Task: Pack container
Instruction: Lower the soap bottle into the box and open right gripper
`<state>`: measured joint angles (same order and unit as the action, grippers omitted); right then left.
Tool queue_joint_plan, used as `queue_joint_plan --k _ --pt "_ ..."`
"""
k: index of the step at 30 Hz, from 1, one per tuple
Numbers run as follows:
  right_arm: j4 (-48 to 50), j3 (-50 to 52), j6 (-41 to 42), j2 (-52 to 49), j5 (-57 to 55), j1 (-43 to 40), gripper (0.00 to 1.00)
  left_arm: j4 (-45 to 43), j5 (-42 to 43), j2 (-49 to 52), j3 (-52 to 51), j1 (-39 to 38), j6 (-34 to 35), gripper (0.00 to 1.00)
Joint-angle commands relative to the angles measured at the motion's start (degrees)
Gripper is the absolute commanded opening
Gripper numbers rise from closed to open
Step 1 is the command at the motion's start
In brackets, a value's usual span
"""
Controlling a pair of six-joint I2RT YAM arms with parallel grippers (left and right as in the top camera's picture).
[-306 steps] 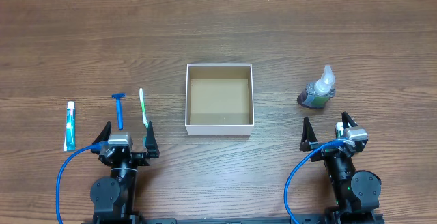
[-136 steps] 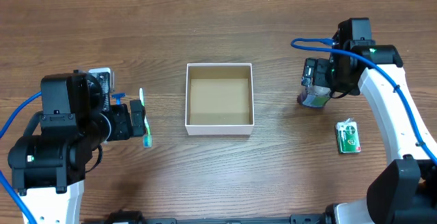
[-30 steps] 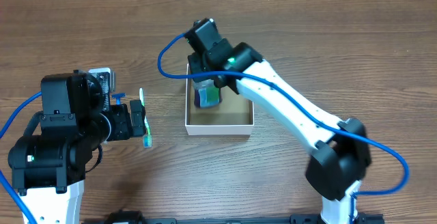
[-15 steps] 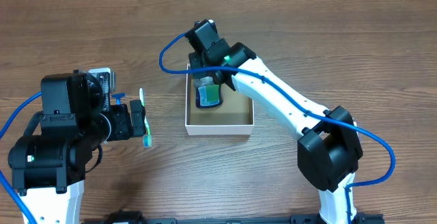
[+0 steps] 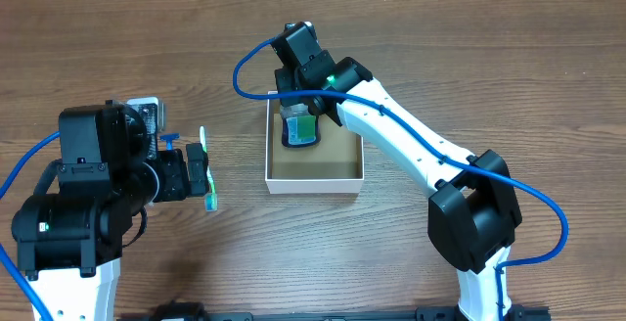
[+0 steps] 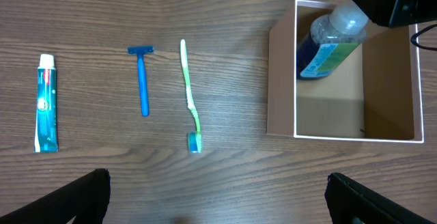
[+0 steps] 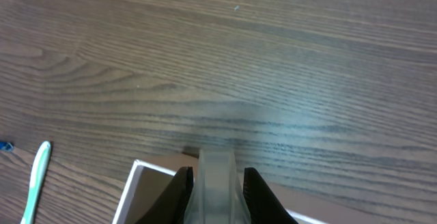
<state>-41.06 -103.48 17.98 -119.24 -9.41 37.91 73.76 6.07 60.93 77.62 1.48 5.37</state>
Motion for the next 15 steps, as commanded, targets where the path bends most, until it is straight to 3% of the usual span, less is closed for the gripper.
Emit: queue_joint_plan --k 1,4,6,13,15 --pt "1.77 -2.43 0.04 3.63 -0.46 0.15 0.06 -0.09 1.03 0.15 1.29 -0.35 -1.53 1.00" --pt "2.29 -2.43 0.07 4.57 -0.46 0.15 0.08 -0.09 1.01 0.15 1.29 -0.35 -1.53 1.00" --pt "2.86 -2.43 0.07 4.81 -1.01 0.15 0.16 -0.09 1.03 0.15 1.29 -0.35 -1.53 1.00" --pt "6.01 -2.40 -0.17 4.81 -5.64 0.15 0.17 -0.09 1.03 0.15 1.29 -0.35 -1.53 1.00" --pt "6.86 -2.40 -0.35 4.81 -5.57 0.15 0.23 -0.04 1.03 0.15 1.29 -0.35 -1.53 1.00"
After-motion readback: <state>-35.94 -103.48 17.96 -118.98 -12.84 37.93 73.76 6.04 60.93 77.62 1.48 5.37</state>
